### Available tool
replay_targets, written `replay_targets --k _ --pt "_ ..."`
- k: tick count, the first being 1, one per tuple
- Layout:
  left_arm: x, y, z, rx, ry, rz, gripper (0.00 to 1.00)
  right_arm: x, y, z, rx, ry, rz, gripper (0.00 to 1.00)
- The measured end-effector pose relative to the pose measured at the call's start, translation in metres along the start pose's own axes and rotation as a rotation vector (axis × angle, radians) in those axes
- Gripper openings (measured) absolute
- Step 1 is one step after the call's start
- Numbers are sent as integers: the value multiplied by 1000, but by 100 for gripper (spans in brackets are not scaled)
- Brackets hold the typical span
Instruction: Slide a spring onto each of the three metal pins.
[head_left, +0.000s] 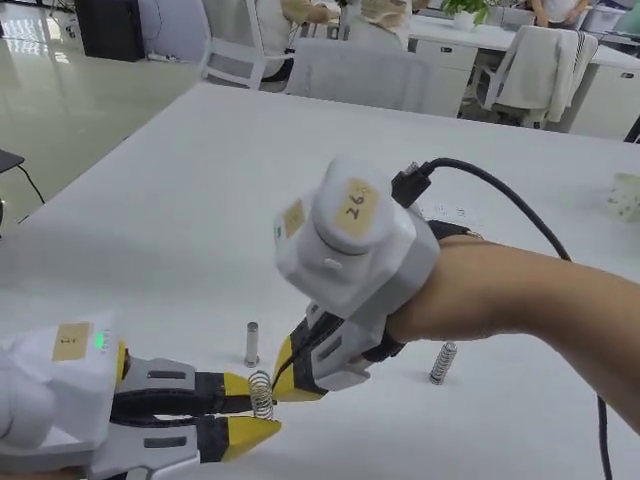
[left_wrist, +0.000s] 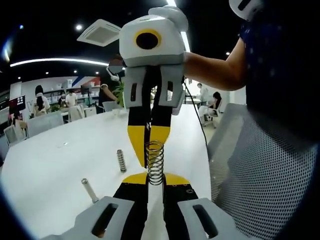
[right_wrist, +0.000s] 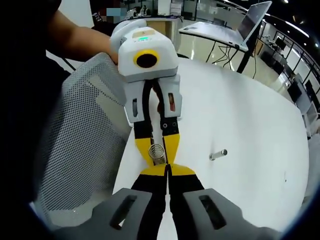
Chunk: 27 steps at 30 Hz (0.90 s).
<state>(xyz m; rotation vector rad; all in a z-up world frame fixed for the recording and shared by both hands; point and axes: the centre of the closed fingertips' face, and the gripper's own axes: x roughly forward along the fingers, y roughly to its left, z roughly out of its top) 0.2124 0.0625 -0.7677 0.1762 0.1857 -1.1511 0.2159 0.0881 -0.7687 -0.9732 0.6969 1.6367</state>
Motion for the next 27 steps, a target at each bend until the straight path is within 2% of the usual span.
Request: replay_targets --k 3,27 --pt "1 1 -2 -4 11 -2 2 3 -1 1 -10 13 -2 0" --pt "-1 6 -3 -8 22 4 2 2 1 1 -17 21 3 0"
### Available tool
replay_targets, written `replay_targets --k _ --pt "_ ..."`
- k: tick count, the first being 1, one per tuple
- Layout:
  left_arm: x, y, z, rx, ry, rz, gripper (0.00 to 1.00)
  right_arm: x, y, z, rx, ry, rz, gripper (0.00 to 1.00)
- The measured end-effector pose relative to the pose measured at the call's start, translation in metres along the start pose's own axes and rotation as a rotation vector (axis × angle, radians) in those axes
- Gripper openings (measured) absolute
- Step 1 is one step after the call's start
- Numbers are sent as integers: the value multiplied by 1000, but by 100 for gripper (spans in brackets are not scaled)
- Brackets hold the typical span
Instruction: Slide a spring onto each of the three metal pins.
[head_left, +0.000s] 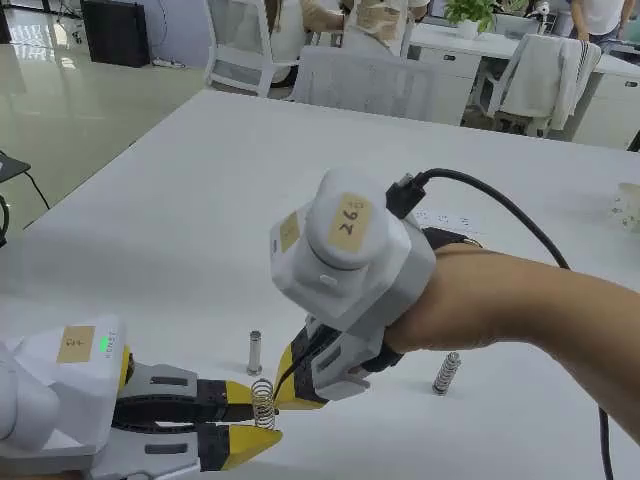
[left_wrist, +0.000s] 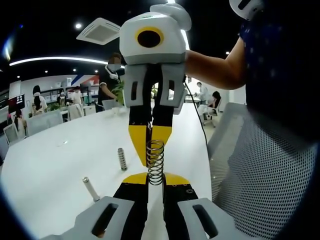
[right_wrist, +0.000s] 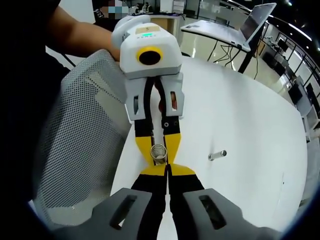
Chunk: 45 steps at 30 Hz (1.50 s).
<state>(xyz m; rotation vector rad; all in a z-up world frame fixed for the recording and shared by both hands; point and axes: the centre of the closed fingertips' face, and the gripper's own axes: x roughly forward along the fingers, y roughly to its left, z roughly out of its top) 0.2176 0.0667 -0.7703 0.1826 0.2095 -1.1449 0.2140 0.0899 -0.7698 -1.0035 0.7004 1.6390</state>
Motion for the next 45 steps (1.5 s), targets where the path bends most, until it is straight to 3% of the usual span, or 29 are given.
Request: replay_targets --k 9,26,39,45 --pt "-1 0 -3 -2 13 -1 2 -1 1 -3 -2 6 3 0" --pt "1 -1 -14 8 62 -12 2 -6 7 4 -26 -1 6 11" --pt "4 -3 -24 35 121 -37 2 2 13 4 -57 52 42 12" --pt "7 -4 -23 34 119 -47 2 8 15 3 -73 83 58 12"
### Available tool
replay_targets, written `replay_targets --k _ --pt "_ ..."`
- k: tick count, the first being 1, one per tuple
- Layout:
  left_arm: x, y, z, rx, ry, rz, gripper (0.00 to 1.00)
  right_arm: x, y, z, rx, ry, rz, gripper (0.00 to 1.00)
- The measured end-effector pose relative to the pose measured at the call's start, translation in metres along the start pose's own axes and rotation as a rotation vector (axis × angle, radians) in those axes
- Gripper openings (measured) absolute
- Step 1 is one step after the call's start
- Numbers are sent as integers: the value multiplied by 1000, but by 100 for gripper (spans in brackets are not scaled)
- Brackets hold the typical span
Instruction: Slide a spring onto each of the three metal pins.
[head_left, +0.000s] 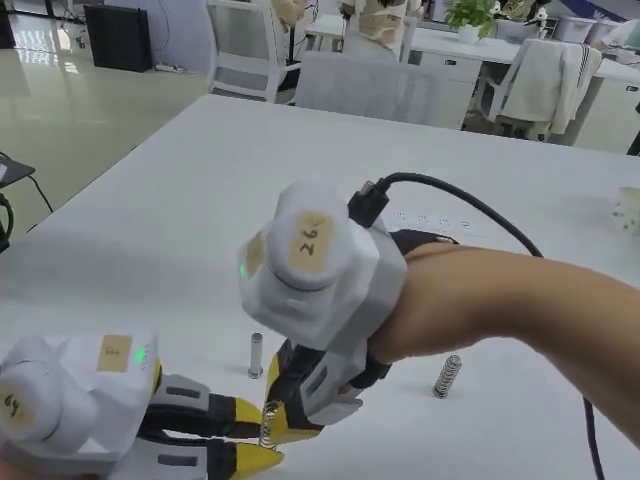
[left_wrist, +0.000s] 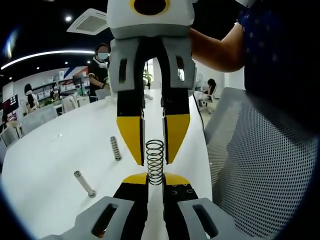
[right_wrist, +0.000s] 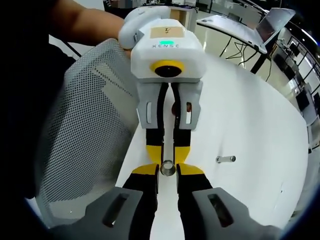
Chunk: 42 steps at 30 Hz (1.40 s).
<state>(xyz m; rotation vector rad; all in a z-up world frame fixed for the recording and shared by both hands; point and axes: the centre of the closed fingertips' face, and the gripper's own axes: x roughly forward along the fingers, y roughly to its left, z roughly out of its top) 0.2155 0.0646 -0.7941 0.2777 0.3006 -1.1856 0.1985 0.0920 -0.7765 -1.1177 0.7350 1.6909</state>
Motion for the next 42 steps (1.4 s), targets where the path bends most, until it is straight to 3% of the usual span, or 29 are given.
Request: replay_targets --k 27,38,42 --pt "1 -3 2 -32 13 -14 2 8 -2 -6 -1 44 13 9" --pt "0 -2 10 -32 -11 17 4 6 -7 -7 12 37 -1 9" --pt "-1 2 5 -45 -12 27 8 5 -9 -7 15 37 -5 9"
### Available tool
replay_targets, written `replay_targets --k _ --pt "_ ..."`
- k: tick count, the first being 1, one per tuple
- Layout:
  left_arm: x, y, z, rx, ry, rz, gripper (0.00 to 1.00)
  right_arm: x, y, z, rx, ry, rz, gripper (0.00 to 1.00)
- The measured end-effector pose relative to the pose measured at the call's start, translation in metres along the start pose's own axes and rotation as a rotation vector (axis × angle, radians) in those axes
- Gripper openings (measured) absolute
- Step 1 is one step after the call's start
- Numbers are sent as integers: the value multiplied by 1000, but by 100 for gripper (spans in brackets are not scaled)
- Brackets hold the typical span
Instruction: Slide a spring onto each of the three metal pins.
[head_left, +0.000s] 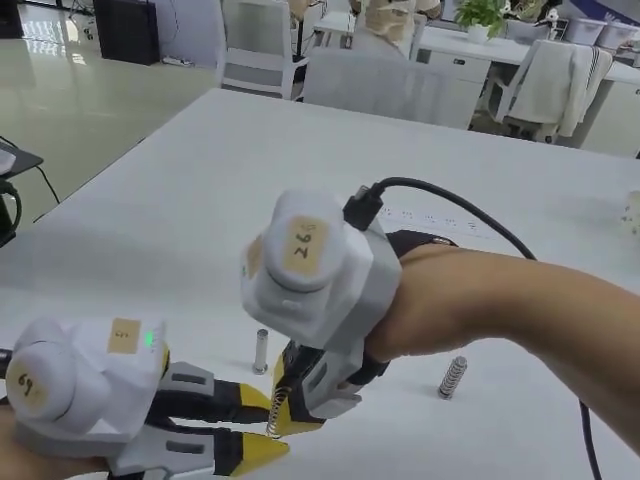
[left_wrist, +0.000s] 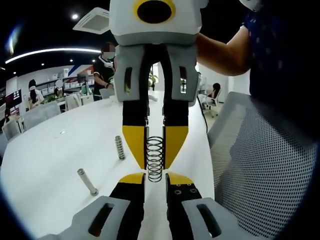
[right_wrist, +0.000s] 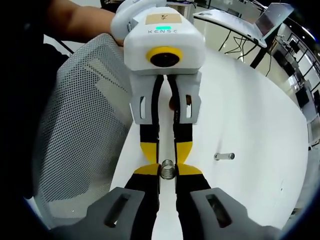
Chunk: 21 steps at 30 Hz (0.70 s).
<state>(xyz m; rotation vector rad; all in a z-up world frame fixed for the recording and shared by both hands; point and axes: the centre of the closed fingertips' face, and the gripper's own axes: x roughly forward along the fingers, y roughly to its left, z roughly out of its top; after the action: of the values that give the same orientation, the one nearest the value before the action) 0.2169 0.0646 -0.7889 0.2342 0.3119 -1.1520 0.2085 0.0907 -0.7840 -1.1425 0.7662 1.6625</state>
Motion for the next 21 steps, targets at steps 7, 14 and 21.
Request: replay_targets --k 7,14,21 --pt "-5 8 -8 -33 -11 26 16 -4 -5 0 11 -9 -10 9" --pt "-11 16 -13 -70 -22 75 30 -11 -11 -1 28 -20 -26 9" --pt "-15 18 -20 -95 -24 108 42 -15 -16 -2 43 -30 -38 9"
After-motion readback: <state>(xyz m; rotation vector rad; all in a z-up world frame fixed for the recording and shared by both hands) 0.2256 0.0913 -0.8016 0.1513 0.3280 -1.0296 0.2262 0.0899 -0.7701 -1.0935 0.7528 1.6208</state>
